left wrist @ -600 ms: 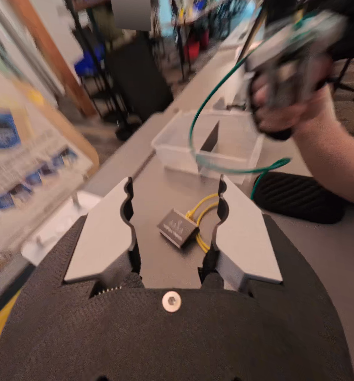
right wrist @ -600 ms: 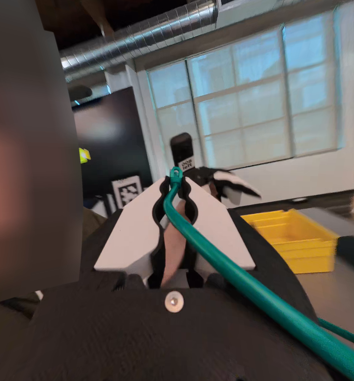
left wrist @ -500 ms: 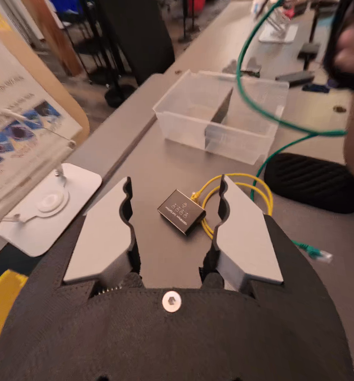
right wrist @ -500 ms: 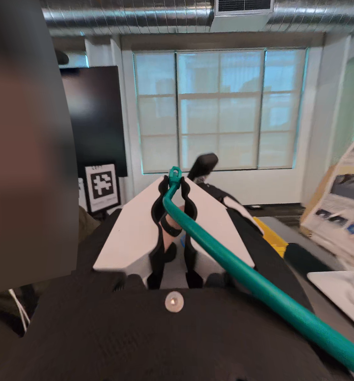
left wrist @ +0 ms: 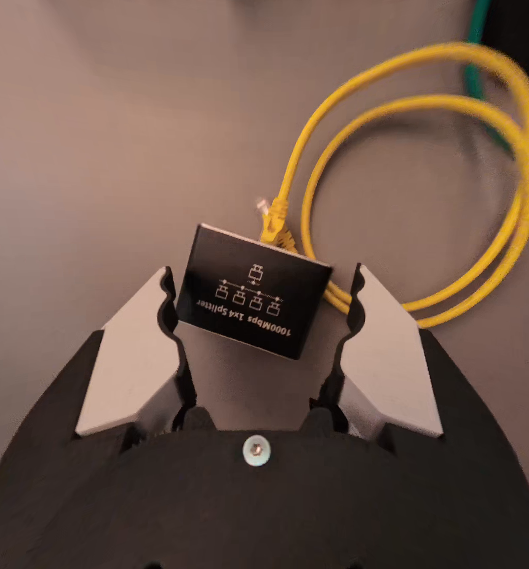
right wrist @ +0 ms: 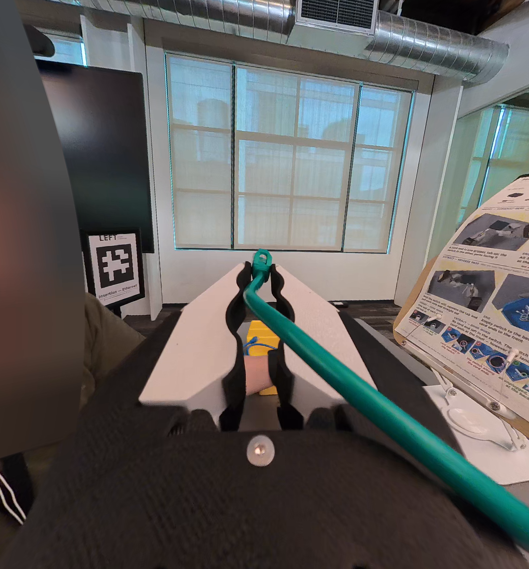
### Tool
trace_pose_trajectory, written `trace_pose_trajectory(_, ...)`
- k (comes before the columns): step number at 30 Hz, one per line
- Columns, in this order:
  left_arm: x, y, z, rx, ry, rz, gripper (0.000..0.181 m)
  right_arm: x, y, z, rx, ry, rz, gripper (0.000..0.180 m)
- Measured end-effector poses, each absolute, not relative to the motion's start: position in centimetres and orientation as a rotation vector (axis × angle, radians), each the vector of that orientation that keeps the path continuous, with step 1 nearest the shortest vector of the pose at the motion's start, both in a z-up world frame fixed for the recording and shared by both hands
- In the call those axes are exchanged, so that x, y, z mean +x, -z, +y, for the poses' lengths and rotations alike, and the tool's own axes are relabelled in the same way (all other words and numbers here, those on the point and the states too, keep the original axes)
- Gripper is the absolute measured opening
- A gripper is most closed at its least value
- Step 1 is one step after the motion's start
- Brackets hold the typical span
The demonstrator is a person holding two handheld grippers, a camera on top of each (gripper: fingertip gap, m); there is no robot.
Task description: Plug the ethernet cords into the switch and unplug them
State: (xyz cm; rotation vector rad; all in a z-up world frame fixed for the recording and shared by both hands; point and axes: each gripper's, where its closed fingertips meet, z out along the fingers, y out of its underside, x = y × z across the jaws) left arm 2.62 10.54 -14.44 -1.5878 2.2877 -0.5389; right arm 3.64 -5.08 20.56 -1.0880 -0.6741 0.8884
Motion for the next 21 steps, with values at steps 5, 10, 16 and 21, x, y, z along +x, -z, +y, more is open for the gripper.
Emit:
trace_pose_trajectory(5, 1.2, 16.1, 11.6, -1.731, 0.395, 2.383, 0.104, 4.2, -21.2, -6.0, -1.067, -0.870, -0.675, 0.011)
trace_pose_trajectory(10, -1.2, 16.1, 13.4, -2.173, 0.293, 1.972, 0.103, 4.7, -21.8, -6.9, -1.043, -0.864, -0.667, 0.011)
trace_pose_trajectory(16, -4.8, 15.3, 14.0, -2.545, 0.407, 1.156, 0.094, 4.7, -22.3, -7.8, -1.023, -0.887, -0.664, 0.011)
trace_pose_trajectory(21, -3.6, 12.7, 3.7, -2.504, 1.090, 1.435, 0.059, 4.3, -22.5, -8.2, -1.024, -0.875, -0.674, 0.012)
